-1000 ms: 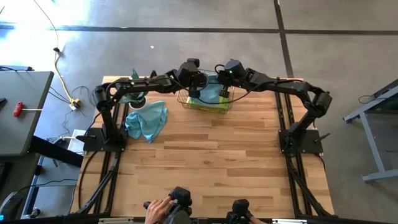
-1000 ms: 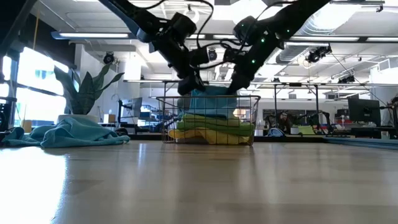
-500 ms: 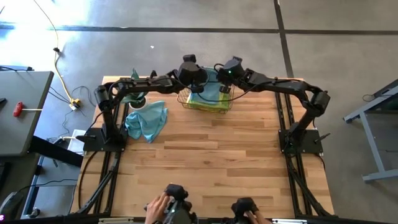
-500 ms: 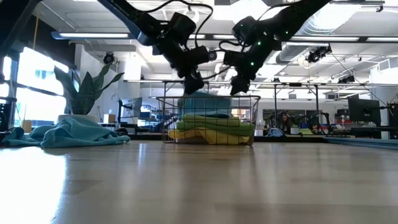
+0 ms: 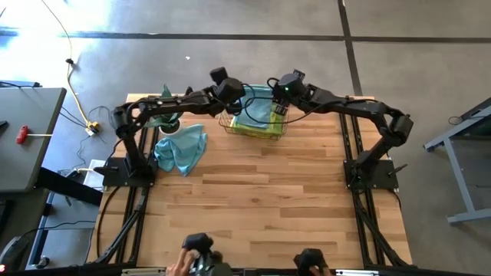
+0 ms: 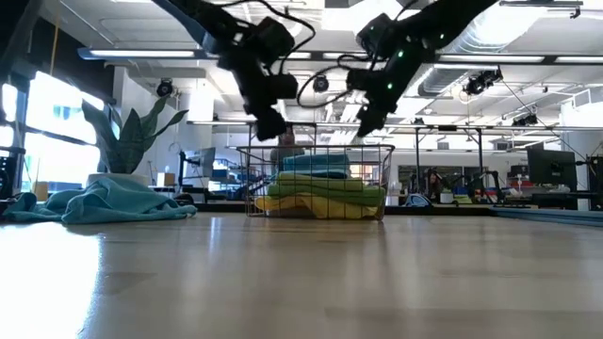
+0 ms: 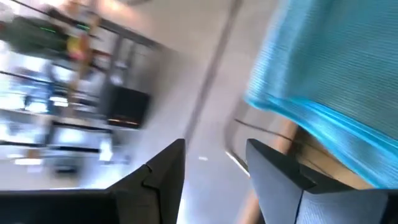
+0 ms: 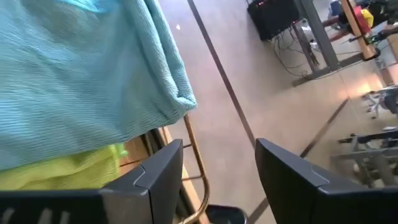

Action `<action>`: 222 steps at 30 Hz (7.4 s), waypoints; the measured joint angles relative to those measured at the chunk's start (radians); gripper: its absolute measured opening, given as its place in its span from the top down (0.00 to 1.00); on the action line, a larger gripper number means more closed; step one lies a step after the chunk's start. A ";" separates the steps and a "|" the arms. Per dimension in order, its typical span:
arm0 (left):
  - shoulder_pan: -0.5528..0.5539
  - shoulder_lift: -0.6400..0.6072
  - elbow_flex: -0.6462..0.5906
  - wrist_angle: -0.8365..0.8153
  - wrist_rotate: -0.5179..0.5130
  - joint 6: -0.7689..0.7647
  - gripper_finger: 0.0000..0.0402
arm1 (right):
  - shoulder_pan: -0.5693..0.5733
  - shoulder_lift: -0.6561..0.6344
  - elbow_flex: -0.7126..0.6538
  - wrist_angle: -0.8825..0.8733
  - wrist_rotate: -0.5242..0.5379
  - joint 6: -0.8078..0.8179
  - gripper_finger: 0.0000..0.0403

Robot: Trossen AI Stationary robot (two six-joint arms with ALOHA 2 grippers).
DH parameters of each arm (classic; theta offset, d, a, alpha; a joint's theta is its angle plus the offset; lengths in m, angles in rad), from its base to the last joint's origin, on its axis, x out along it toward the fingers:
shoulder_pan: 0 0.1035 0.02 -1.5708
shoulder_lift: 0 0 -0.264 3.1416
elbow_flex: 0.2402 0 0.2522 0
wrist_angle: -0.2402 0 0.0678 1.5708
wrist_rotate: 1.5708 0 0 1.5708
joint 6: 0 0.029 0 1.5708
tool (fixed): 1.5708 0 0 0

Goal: Fold microfiber towels
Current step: Fold the blue microfiber towel

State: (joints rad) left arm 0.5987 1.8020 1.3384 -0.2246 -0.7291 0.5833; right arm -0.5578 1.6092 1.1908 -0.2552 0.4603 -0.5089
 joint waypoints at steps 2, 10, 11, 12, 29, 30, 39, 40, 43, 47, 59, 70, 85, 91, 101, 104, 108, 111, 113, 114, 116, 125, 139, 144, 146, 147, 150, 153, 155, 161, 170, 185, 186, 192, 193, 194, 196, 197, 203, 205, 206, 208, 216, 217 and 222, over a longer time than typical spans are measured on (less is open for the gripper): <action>-0.006 -0.039 0.000 -0.127 0.075 -0.093 0.62 | 0.010 -0.034 0.000 -0.039 -0.004 0.028 0.52; -0.055 -0.194 0.001 -0.598 0.501 -0.513 0.66 | 0.062 -0.151 0.000 -0.205 -0.189 0.199 0.52; -0.070 -0.201 0.001 -0.656 0.502 -0.552 0.66 | 0.073 -0.160 0.000 -0.227 -0.228 0.218 0.52; -0.087 -0.205 0.001 -0.709 0.491 -0.587 0.66 | 0.086 -0.166 0.000 -0.247 -0.261 0.231 0.52; -0.214 -0.206 -0.441 -0.864 0.380 -0.958 0.72 | 0.379 -0.175 -0.002 -0.416 -0.337 0.326 0.52; -0.214 -0.206 -0.463 -0.854 0.381 -0.986 0.72 | 0.393 -0.175 -0.002 -0.416 -0.334 0.326 0.52; -0.284 -0.211 -0.588 -0.616 0.488 -1.074 0.77 | 0.516 -0.175 -0.002 -0.430 -0.309 0.379 0.52; -0.306 -0.211 -0.586 -0.592 0.489 -1.074 0.78 | 0.530 -0.175 -0.002 -0.437 -0.309 0.382 0.52; -0.380 -0.208 -0.563 -0.518 0.519 -1.080 0.79 | 0.567 -0.175 -0.002 -0.449 -0.308 0.412 0.52; -0.487 -0.203 -0.536 -0.370 0.597 -1.081 0.79 | 0.617 -0.175 -0.002 -0.470 -0.308 0.451 0.52; -0.743 -0.196 -0.529 0.219 0.601 -1.035 0.79 | 0.815 -0.175 -0.023 -0.452 -0.290 0.527 0.52; -0.918 -0.196 -0.529 0.227 0.575 -1.016 0.79 | 0.897 -0.163 -0.430 0.444 -0.157 0.271 0.52; -1.106 -0.161 -0.528 0.035 0.229 -1.071 0.79 | 0.771 0.135 -0.506 0.855 -0.134 0.057 0.52; -1.121 -0.156 -0.529 -0.010 0.215 -1.237 0.69 | 0.737 0.182 -0.484 0.856 -0.142 0.063 0.52; -1.117 -0.136 -0.528 -0.005 0.146 -1.402 0.45 | 0.695 0.180 -0.484 0.847 -0.182 0.083 0.52; -1.117 -0.102 -0.528 -0.004 0.119 -1.420 0.44 | 0.682 0.180 -0.484 0.843 -0.183 0.089 0.52; -1.114 -0.044 -0.528 -0.020 0.129 -1.459 0.44 | 0.674 0.180 -0.484 0.843 -0.183 0.112 0.52; -1.114 -0.022 -0.528 -0.044 0.114 -1.490 0.44 | 0.669 0.180 -0.484 0.842 -0.187 0.135 0.52; -1.116 -0.017 -0.527 -0.055 0.098 -1.499 0.44 | 0.668 0.180 -0.484 0.839 -0.198 0.140 0.52; -1.116 -0.017 -0.527 -0.056 0.097 -1.501 0.44 | 0.668 0.180 -0.484 0.839 -0.206 0.142 0.52; -1.115 -0.018 -0.527 -0.057 0.093 -1.499 0.44 | 0.669 0.180 -0.484 0.838 -0.213 0.142 0.52; -1.118 -0.061 -0.519 -0.082 0.133 -1.496 0.54 | 0.668 0.180 -0.484 0.831 -0.229 0.142 0.52; -1.115 -0.065 -0.447 -0.266 0.112 -1.492 0.73 | 0.668 0.179 -0.484 0.805 -0.229 0.171 0.52; -1.115 -0.065 -0.409 -0.267 0.120 -1.409 0.92 | 0.668 0.179 -0.485 0.787 -0.229 0.136 0.52; -1.115 -0.065 -0.384 -0.267 0.132 -1.357 0.97 | 0.668 0.179 -0.485 0.789 -0.229 0.134 0.52; -1.115 -0.065 -0.370 -0.266 0.139 -1.335 0.98 | 0.668 0.179 -0.485 0.790 -0.233 0.134 0.52; -1.115 -0.065 -0.327 -0.271 0.141 -1.280 0.97 | 0.668 0.179 -0.485 0.792 -0.288 0.134 0.52; -1.115 -0.065 -0.288 -0.275 0.135 -1.235 0.97 | 0.669 0.179 -0.485 0.796 -0.372 0.134 0.52; -1.115 -0.065 -0.261 -0.288 0.120 -1.209 0.98 | 0.669 0.179 -0.485 0.799 -0.402 0.134 0.52; -1.114 -0.066 -0.202 -0.305 0.112 -1.172 0.99 | 0.669 0.179 -0.486 0.822 -0.409 0.134 0.52; -1.108 -0.066 -0.149 -0.305 0.088 -1.104 0.99 | 0.678 0.179 -0.486 0.857 -0.440 0.150 0.52; -1.059 -0.066 -0.149 -0.331 0.096 -1.103 0.99 | 0.736 0.179 -0.486 0.866 -0.370 0.139 0.52; -1.062 -0.066 -0.149 -0.331 0.096 -1.105 0.99 | 0.736 0.179 -0.486 0.866 -0.368 0.141 0.52; -1.078 -0.067 -0.090 -0.350 0.063 -1.071 0.99 | 0.739 0.241 -0.486 0.905 -0.372 0.141 0.52; -1.079 -0.067 -0.079 -0.358 0.060 -1.060 0.99 | 0.738 0.259 -0.486 0.923 -0.371 0.141 0.52; -1.080 -0.067 -0.072 -0.361 0.059 -1.053 0.99 | 0.739 0.273 -0.486 0.937 -0.366 0.141 0.52; -1.080 -0.067 -0.068 -0.361 0.061 -1.051 0.99 | 0.738 0.296 -0.486 0.981 -0.359 0.141 0.52; -1.079 -0.067 -0.068 -0.364 0.061 -1.051 0.99 | 0.739 0.304 -0.486 0.991 -0.359 0.141 0.52; -1.079 -0.067 -0.068 -0.363 0.068 -1.051 0.99 | 0.736 0.331 -0.485 1.036 -0.317 0.132 0.52; -1.085 -0.067 -0.068 -0.362 0.068 -1.051 0.99 | 0.732 0.334 -0.486 1.034 -0.277 0.125 0.52; -1.088 -0.067 -0.068 -0.362 0.069 -1.051 0.99 | 0.727 0.334 -0.485 1.032 -0.262 0.121 0.52; -1.096 -0.067 -0.068 -0.361 0.071 -1.051 0.99 | 0.716 0.334 -0.486 1.031 -0.246 0.109 0.52; -1.132 -0.067 -0.068 -0.358 0.066 -1.052 0.99 | 0.667 0.334 -0.485 1.019 -0.280 0.146 0.52; -1.133 -0.067 -0.068 -0.357 0.067 -1.051 0.99 | 0.664 0.334 -0.485 1.019 -0.288 0.153 0.53; -1.136 -0.067 -0.068 -0.357 0.066 -1.051 0.99 | 0.662 0.334 -0.486 1.001 -0.296 0.163 0.63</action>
State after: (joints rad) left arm -0.5377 1.7351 1.2709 -0.5819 -0.6628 -0.4679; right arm 0.1040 1.9430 0.7052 0.7456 0.1646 -0.3454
